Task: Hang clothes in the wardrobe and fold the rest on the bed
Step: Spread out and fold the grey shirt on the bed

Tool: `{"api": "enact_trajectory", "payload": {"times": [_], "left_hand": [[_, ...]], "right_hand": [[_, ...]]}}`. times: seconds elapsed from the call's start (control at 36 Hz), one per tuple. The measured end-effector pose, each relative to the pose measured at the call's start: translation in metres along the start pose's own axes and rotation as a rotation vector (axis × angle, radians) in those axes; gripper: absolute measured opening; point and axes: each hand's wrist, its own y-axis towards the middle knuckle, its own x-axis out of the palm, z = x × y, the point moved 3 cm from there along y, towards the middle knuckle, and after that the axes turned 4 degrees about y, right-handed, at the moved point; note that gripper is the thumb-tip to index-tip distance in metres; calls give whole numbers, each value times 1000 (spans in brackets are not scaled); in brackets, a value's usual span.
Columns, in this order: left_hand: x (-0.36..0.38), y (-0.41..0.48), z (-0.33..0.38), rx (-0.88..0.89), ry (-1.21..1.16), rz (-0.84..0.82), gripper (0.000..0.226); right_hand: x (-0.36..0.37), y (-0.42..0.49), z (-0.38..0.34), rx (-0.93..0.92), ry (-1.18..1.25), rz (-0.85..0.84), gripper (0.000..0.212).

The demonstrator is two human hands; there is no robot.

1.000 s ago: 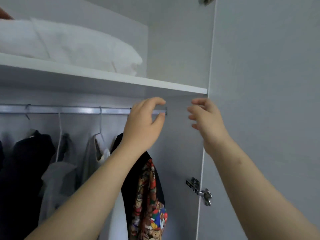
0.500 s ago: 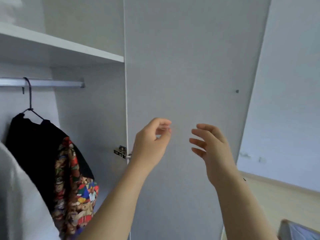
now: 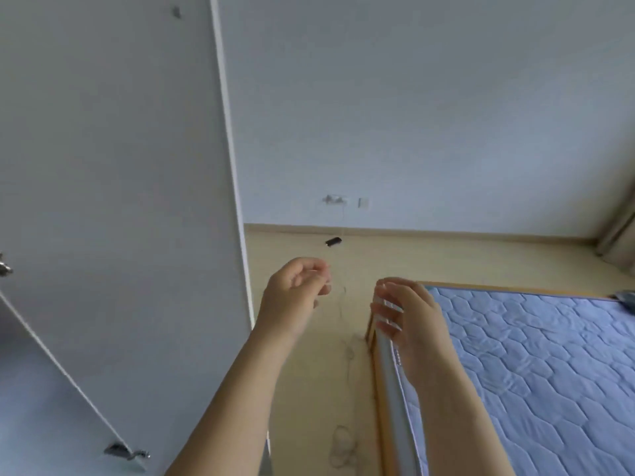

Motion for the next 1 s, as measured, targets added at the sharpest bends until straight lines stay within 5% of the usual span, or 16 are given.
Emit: {"api": "enact_trajectory", "payload": {"times": [0.42, 1.0], "left_hand": [[152, 53, -73, -269, -46, -144, 20], [154, 256, -138, -390, 88, -50, 15]], "right_hand": [[-143, 70, 21, 162, -56, 246, 15], [-58, 283, 49, 305, -86, 137, 17]]}}
